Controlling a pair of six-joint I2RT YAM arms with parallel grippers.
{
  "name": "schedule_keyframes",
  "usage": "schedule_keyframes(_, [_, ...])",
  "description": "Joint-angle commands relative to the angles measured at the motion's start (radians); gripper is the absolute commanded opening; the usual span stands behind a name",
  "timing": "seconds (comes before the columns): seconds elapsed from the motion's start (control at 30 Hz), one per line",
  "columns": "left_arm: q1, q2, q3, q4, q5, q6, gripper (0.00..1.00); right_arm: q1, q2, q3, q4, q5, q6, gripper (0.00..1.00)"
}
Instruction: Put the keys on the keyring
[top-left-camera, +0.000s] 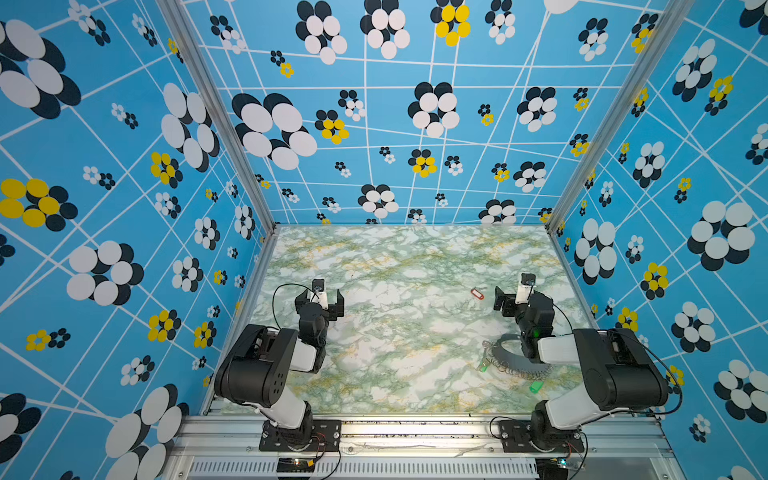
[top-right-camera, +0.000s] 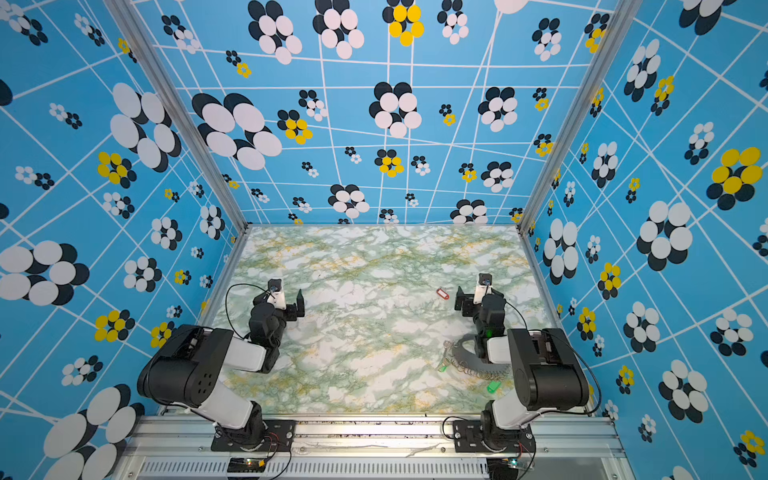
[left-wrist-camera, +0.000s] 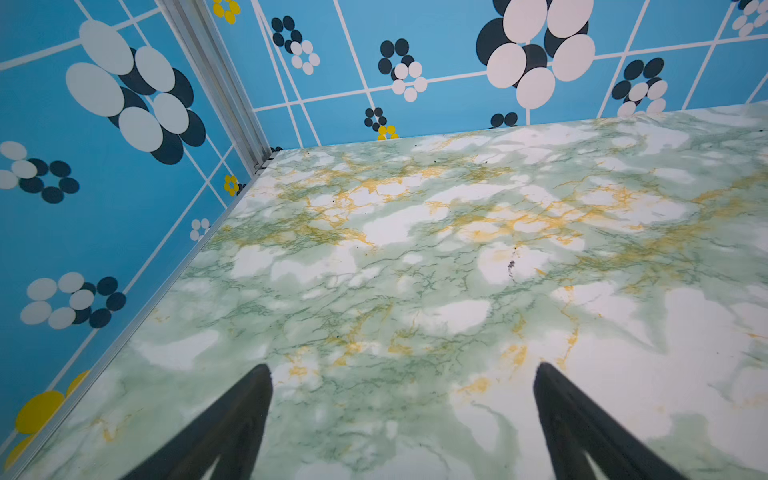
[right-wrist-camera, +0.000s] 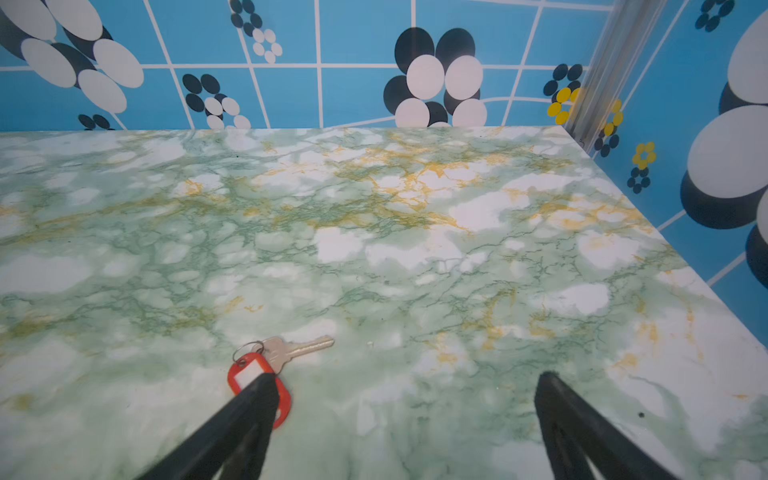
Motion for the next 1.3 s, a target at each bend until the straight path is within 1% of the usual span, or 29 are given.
schedule_keyframes(0.0, [0.005,-0.009,-0.009,0.036,0.022,0.008,0.99,-0.001,0.0,0.02,-0.021,-0.011,0.011,0.99])
schedule_keyframes(0.23, [0.009,-0.013,0.014,-0.012,0.019,0.003,0.99,-0.001,0.0,0.02,-0.021,-0.011,0.01,0.99])
schedule_keyframes(0.43, [0.01,-0.014,0.014,-0.013,0.021,0.002,0.99,-0.002,-0.001,0.02,-0.019,-0.011,0.011,0.99])
schedule_keyframes(0.57, [0.011,-0.015,0.014,-0.016,0.024,0.0,0.99,-0.001,0.0,0.027,-0.034,0.014,0.02,0.99])
schedule_keyframes(0.87, [0.026,-0.023,0.038,-0.07,0.051,-0.01,0.99,-0.001,-0.001,0.032,-0.042,0.014,0.02,0.99])
schedule_keyframes(0.93, [0.033,-0.034,0.048,-0.094,0.048,-0.017,0.99,0.002,-0.035,0.033,-0.07,0.017,0.013,0.99])
schedule_keyframes(1.0, [0.036,-0.096,0.07,-0.193,0.04,-0.026,0.99,0.021,-0.128,0.043,-0.184,0.09,0.023,0.99])
schedule_keyframes(1.13, [0.032,-0.214,0.219,-0.547,-0.009,-0.037,0.99,0.036,-0.312,0.173,-0.631,0.165,0.121,0.99])
schedule_keyframes(1.2, [0.027,-0.248,0.285,-0.645,-0.035,-0.074,0.99,0.049,-0.373,0.247,-0.85,0.17,0.191,0.99])
schedule_keyframes(1.27, [0.024,-0.276,0.353,-0.747,-0.022,-0.108,0.99,0.06,-0.407,0.309,-1.048,0.161,0.258,0.99])
